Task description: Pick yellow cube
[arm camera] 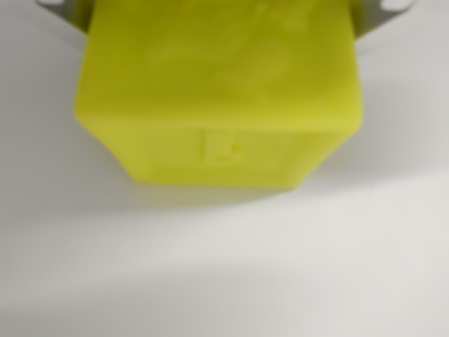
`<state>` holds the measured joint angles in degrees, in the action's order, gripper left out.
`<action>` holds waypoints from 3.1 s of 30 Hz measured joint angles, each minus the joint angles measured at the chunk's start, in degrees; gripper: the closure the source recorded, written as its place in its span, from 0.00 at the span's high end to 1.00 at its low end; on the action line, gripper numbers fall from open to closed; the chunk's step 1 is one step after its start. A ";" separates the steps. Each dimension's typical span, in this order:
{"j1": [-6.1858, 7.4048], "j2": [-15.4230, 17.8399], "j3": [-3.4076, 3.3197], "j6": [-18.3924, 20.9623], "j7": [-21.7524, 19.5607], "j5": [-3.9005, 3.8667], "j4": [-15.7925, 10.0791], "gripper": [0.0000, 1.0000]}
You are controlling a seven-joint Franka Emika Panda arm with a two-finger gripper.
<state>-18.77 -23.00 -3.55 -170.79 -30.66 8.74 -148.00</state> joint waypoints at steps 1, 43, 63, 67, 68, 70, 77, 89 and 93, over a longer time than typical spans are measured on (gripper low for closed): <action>0.03 0.25 -0.06 0.17 -0.09 -0.07 -0.07 0.00; -1.78 19.39 0.02 16.07 -6.13 -8.17 -3.17 0.00; -1.93 27.36 0.03 24.65 -6.85 -9.15 -2.58 0.00; -1.95 28.80 0.03 26.38 -6.95 -9.28 -2.29 0.00; -1.95 29.16 0.03 26.82 -6.97 -9.31 -2.20 0.00; -1.95 29.67 0.03 27.46 -7.00 -9.35 -2.08 0.00; -1.95 32.02 0.03 30.49 -7.14 -9.52 -1.40 0.00; -1.94 35.64 0.03 35.66 -7.32 -9.75 0.14 0.00; -1.93 36.73 0.04 37.36 -7.37 -9.81 0.76 0.00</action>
<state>-20.70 13.73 -3.52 -133.44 -38.02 -1.07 -147.24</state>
